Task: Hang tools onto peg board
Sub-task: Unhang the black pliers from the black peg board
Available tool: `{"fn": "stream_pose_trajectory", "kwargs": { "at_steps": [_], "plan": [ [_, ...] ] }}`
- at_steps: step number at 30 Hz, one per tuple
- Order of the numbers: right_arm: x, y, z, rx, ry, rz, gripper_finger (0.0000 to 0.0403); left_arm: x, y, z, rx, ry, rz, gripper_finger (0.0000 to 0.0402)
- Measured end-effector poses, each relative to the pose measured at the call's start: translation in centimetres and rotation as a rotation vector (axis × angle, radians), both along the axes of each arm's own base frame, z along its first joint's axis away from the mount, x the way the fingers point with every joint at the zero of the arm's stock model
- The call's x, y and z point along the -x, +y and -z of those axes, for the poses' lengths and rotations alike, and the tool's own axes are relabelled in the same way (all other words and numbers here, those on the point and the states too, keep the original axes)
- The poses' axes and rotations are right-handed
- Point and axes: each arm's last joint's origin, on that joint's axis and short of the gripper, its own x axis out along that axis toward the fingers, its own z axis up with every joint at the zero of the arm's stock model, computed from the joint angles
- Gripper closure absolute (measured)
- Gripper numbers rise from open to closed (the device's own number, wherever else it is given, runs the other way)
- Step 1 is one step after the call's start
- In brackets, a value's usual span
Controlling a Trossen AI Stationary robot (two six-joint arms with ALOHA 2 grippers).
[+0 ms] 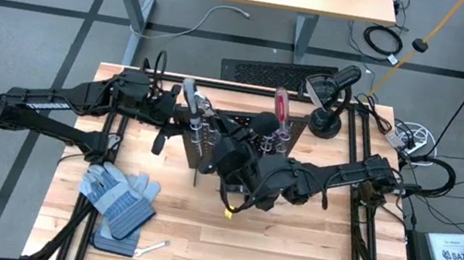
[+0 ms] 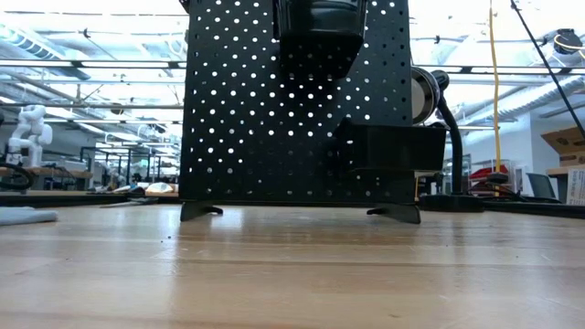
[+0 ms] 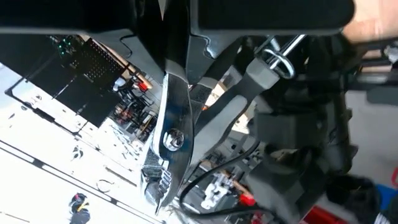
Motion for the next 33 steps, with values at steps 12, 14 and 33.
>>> {"fn": "stream_pose_trajectory", "kwargs": {
  "at_steps": [12,14,33],
  "plan": [
    [0.1,0.1,0.6,-0.030,0.018,0.001,0.0379,0.0,0.0,0.0,0.000,0.000,0.001,0.0339],
    [0.0,0.2,1.0,-0.040,0.031,0.002,0.0379,0.0,0.0,0.0,0.000,0.000,0.001,0.0339],
    [-0.4,0.1,1.1,-0.084,-0.054,0.079,0.0379,0.0,0.0,0.0,0.001,-0.001,0.003,0.0339]
  ]
}}
